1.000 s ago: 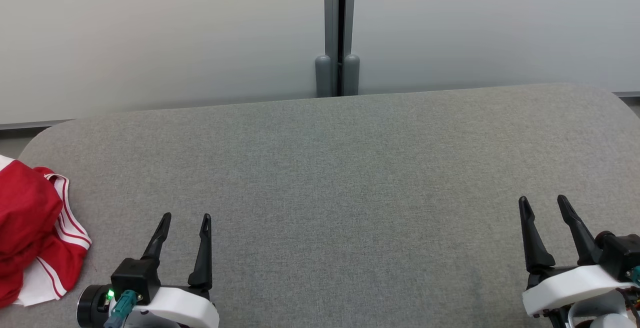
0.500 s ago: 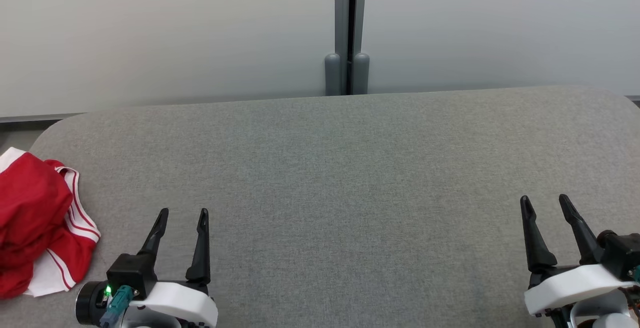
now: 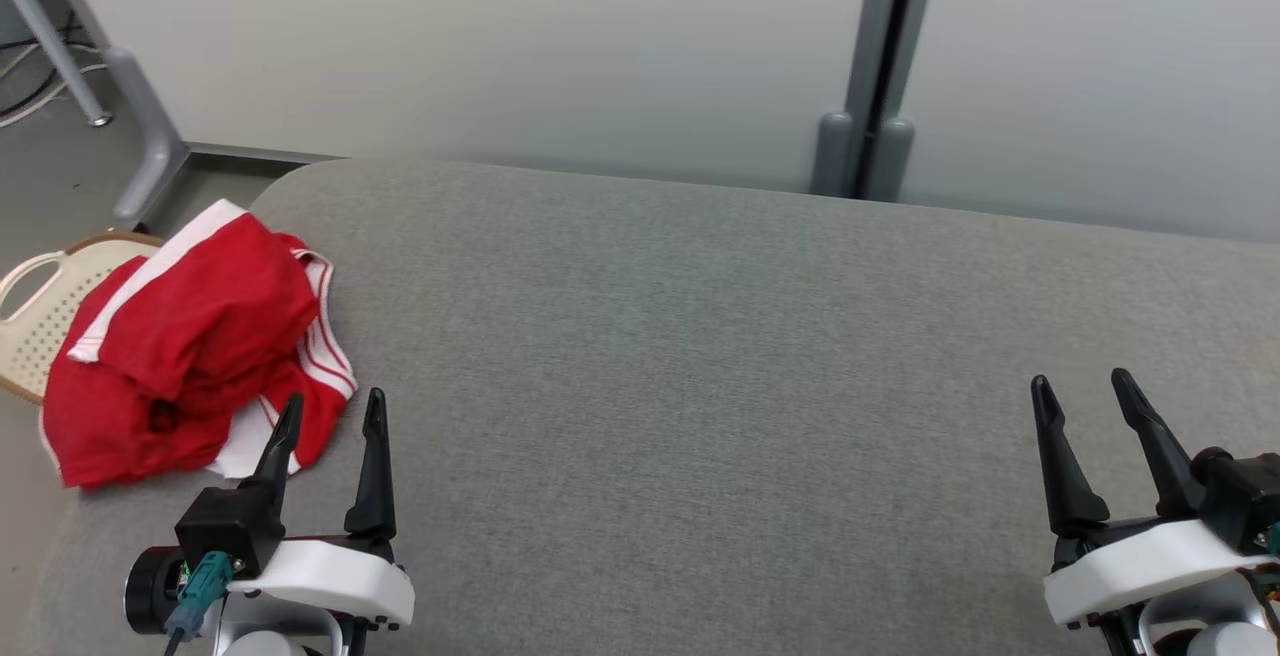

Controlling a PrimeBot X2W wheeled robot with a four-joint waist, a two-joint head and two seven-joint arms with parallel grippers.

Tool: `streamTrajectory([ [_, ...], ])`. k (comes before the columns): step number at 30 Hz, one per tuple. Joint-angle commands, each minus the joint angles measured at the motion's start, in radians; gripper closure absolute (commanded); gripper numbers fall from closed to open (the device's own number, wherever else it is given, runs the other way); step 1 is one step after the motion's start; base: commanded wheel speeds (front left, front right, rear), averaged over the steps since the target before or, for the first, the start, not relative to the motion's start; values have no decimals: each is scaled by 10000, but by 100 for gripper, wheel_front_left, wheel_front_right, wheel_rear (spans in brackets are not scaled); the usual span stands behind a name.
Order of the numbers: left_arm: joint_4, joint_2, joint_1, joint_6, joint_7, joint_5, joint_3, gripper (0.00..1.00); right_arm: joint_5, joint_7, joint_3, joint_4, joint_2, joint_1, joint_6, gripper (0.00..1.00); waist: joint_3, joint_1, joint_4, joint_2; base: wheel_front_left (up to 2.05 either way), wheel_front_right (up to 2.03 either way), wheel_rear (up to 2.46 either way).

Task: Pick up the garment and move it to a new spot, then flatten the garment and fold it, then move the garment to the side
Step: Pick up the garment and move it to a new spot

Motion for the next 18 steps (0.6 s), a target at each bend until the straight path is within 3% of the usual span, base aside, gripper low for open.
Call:
streamTrajectory([
  [1,-17,50,-36,24,-3,-37,28,0,-31,45,14,-91,-5,125,2,0,2,0,711,0,0,0,0],
  [9,-1,142,88,6,-1,-137,269,0,-108,168,145,-253,81,186,2,0,-7,0,1873,0,0,0,0],
  [18,14,135,122,3,-3,-174,325,0,-156,219,285,-231,78,163,2,0,-8,0,2213,0,0,0,0],
])
